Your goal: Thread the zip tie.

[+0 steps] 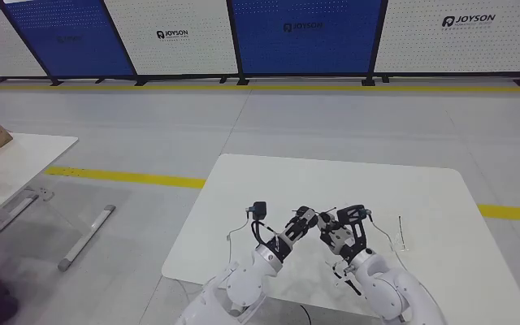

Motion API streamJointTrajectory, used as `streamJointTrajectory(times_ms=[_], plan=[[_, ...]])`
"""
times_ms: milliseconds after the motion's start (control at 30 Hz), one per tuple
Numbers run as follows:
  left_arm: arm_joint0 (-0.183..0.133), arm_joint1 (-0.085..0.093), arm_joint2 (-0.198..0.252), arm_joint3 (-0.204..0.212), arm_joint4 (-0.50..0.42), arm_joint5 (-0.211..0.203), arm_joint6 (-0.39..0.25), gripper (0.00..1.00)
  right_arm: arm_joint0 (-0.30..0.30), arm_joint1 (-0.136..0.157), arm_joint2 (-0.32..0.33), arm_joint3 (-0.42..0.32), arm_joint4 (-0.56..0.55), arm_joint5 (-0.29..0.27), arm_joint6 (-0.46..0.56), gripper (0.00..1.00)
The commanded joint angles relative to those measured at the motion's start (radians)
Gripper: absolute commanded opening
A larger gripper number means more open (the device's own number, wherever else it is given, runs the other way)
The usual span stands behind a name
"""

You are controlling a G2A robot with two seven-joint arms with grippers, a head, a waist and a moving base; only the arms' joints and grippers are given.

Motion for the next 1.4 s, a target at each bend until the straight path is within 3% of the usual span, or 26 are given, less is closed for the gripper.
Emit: streamJointTrajectory(times_ms=[0, 567, 1100, 1133, 1167, 1367], plan=[[0.002, 0.0, -0.001, -0.002, -0.001, -0.002, 0.0, 0.0, 0.001, 0.0, -0.001, 0.005, -0.003, -0.005, 0.003, 0.0], [0.016, 0.003, -0.008, -0.026, -0.009, -0.015, -0.004, 0.0, 0.019, -0.006, -0.022, 0.058, -0.029, -0.007, 0.0, 0.0], [0.047, 0.013, -0.045, -0.048, -0.014, -0.041, -0.024, 0.0, 0.043, -0.02, -0.058, 0.094, -0.03, 0.011, -0.013, 0.0], [0.048, 0.013, -0.049, -0.046, -0.012, -0.038, -0.016, 0.0, 0.041, -0.021, -0.057, 0.091, -0.024, 0.01, -0.018, 0.39], [0.049, 0.013, -0.051, -0.043, -0.007, -0.034, -0.007, 0.0, 0.038, -0.021, -0.055, 0.086, -0.017, 0.011, -0.025, 1.0], [0.048, 0.011, -0.054, -0.027, 0.019, -0.022, 0.049, 0.0, -0.009, -0.014, 0.023, 0.046, 0.088, -0.003, -0.102, 1.0]])
